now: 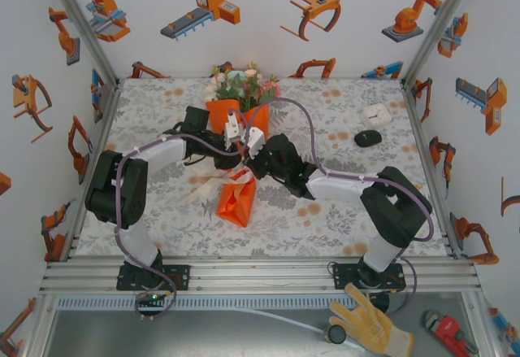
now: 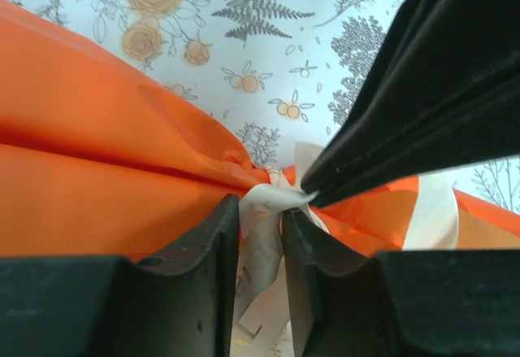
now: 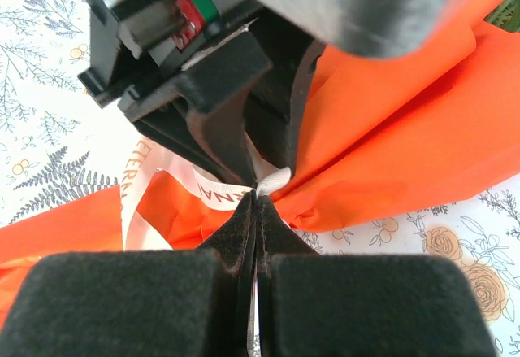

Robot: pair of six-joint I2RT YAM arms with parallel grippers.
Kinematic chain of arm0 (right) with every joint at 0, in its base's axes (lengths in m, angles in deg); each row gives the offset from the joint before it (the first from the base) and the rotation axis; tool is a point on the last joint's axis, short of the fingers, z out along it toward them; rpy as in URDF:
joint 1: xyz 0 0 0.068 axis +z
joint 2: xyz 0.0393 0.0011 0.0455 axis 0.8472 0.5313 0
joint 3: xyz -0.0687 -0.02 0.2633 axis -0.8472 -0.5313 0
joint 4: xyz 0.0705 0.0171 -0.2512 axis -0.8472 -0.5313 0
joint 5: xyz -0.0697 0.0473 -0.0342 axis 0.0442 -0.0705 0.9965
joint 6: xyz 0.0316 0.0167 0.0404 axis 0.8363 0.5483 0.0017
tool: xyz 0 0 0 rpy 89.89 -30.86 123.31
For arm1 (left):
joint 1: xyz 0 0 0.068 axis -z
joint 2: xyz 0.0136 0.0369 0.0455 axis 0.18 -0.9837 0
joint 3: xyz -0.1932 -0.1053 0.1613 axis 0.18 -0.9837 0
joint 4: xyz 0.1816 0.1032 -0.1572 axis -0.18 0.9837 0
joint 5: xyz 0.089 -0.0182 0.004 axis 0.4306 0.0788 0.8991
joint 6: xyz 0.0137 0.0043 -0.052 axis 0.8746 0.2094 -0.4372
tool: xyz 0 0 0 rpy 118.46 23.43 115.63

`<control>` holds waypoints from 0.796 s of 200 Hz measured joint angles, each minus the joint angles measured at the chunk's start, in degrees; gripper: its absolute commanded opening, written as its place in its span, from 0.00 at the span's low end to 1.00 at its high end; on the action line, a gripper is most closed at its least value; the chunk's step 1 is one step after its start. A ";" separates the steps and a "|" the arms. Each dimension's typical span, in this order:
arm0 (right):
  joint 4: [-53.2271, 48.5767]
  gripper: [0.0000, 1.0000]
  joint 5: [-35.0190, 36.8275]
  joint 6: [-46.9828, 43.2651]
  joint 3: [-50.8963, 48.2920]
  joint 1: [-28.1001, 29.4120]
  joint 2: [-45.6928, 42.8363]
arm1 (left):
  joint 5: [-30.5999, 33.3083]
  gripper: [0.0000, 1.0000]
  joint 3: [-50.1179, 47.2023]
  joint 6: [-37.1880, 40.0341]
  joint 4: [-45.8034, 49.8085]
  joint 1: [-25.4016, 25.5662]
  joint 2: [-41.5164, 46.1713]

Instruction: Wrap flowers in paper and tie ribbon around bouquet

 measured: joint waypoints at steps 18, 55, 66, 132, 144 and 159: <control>0.11 0.00 -0.07 0.04 0.00 0.00 0.00 | 0.63 0.11 -1.16 -1.73 -4.22 0.15 0.02; 0.22 0.00 0.44 0.90 0.00 -0.11 0.00 | 0.72 0.00 -3.89 -5.18 -10.03 0.20 0.48; 0.35 0.06 0.74 1.27 0.00 -0.11 0.00 | 0.72 0.00 -4.48 -6.21 -11.32 0.20 0.74; 1.60 0.40 6.99 3.87 -2.19 -0.11 -1.18 | 3.63 0.00 -12.22 -15.82 -23.82 -0.02 6.38; 1.53 0.40 7.78 4.33 -2.51 -0.11 -1.55 | 4.39 0.00 -12.85 -16.87 -25.24 -0.02 6.91; 1.36 0.39 8.24 5.05 -2.56 -0.11 -1.68 | 5.22 0.00 -13.51 -17.86 -26.71 -0.02 7.26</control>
